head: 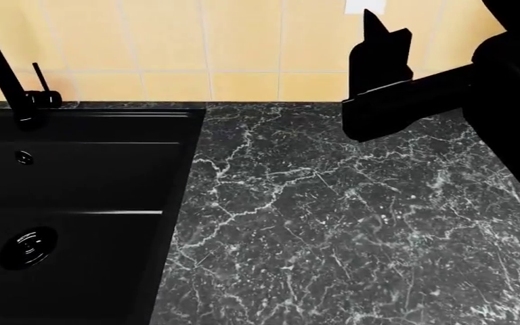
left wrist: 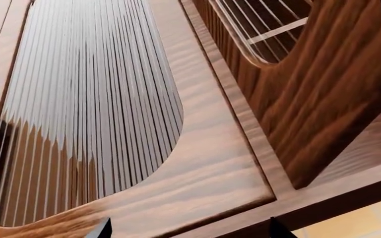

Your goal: Pick and place the shaker into the drawer. Then close the cabinet.

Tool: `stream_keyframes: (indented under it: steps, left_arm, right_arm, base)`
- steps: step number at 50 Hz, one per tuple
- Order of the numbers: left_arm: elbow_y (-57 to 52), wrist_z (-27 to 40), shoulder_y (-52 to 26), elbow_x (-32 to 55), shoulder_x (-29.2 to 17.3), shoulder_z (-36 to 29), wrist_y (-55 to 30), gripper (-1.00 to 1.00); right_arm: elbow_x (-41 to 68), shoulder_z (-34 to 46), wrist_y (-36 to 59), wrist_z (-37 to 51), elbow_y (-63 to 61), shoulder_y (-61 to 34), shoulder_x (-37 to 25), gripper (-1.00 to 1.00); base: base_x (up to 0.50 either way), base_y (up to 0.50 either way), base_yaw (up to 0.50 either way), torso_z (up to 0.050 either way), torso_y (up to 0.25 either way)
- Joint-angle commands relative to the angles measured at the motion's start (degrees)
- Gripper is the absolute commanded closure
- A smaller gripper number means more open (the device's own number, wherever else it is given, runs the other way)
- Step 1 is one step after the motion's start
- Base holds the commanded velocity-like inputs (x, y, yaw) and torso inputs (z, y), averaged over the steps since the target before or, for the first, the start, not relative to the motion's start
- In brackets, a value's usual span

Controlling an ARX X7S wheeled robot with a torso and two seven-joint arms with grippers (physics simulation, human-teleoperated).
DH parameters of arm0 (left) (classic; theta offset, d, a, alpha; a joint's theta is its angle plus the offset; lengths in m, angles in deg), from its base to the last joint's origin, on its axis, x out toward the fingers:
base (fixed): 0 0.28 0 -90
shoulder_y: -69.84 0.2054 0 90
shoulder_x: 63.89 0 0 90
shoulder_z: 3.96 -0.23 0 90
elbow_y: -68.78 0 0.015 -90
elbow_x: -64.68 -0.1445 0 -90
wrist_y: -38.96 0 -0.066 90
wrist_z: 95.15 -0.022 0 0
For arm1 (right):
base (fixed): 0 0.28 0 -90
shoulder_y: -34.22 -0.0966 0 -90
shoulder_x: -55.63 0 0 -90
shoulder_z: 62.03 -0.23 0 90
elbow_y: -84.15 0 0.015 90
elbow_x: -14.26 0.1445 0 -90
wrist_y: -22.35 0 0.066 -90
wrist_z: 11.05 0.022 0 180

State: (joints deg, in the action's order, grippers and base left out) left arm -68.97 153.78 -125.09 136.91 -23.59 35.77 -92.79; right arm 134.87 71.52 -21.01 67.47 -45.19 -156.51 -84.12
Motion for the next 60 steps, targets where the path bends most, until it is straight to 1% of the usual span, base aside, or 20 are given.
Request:
stream_keyframes:
  steps: [1,5,15,20,27,31,35,39,46,52,56,60]
  left_arm:
    - [0.26,0.11,-1.3,0.94,-0.56,0.9,-0.51,-1.0]
    - [0.43,0.64,-3.36,2.22,-0.56,1.77,-1.28,-1.0]
    - [0.96,3.98,-11.97,5.69,-1.5,6.03,-3.71,-1.0]
    - [1.0,5.33,-16.79,7.65,-1.1,7.04,-6.21,-1.0]
    - [1.26,6.32,-19.54,9.46,-0.62,7.68,-7.85,-1.0]
    - [2.52,6.22,-21.37,10.25,0.47,8.05,-8.63,-1.0]
    - [5.74,3.38,-21.35,7.12,2.49,7.36,-8.72,-1.0]
    - [10.09,-0.07,-19.25,2.86,4.59,6.29,-7.07,-1.0]
    - [21.32,-6.66,-17.02,-6.69,10.15,3.69,-2.44,-1.0]
    - [30.89,-11.04,-15.39,-13.23,15.18,1.12,1.71,-1.0]
    - [36.95,-13.29,-14.56,-16.08,18.11,-0.2,3.86,-1.0]
    - [39.66,-14.27,-14.91,-16.86,20.28,-0.74,4.3,-1.0]
  right_arm:
    - [0.2,0.03,0.04,-0.05,0.02,-0.49,-0.32,-1.0]
    - [0.28,0.07,0.13,-0.07,0.18,-0.67,-0.5,-1.0]
    - [0.32,-0.21,0.13,-0.76,0.73,-1.18,-1.14,-1.0]
    - [0.65,-0.44,0.26,-1.11,1.13,-1.86,-1.5,-1.0]
    - [0.5,-0.64,-0.05,-1.48,0.95,-1.54,-2.05,-1.0]
    - [0.48,-0.65,-0.26,-1.52,0.95,-1.44,-2.17,-1.0]
    - [0.34,-0.67,-0.61,-1.54,0.7,-1.1,-2.22,-1.0]
    - [0.37,-0.67,-0.69,-1.6,0.61,-1.14,-2.29,-1.0]
    - [0.76,-0.63,-1.02,-1.48,0.21,-1.27,-2.19,-1.0]
    - [1.09,-0.9,-1.06,-1.86,0.31,-1.73,-2.47,-1.0]
    - [0.86,-1.27,-1.21,-2.58,0.13,-1.37,-3.09,-1.0]
    - [0.74,-1.41,-1.09,-3.22,0.18,-0.98,-3.82,-1.0]
  base:
    - [0.0,0.0,0.0,0.0,0.0]
    - [0.0,0.0,0.0,0.0,0.0]
    - [0.0,0.0,0.0,0.0,0.0]
    - [0.0,0.0,0.0,0.0,0.0]
    - [0.0,0.0,0.0,0.0,0.0]
    - [0.0,0.0,0.0,0.0,0.0]
    - [0.0,0.0,0.0,0.0,0.0]
    - [0.0,0.0,0.0,0.0,0.0]
    - [0.0,0.0,0.0,0.0,0.0]
    - [0.0,0.0,0.0,0.0,0.0]
    - [0.0,0.0,0.0,0.0,0.0]
    - [0.0,0.0,0.0,0.0,0.0]
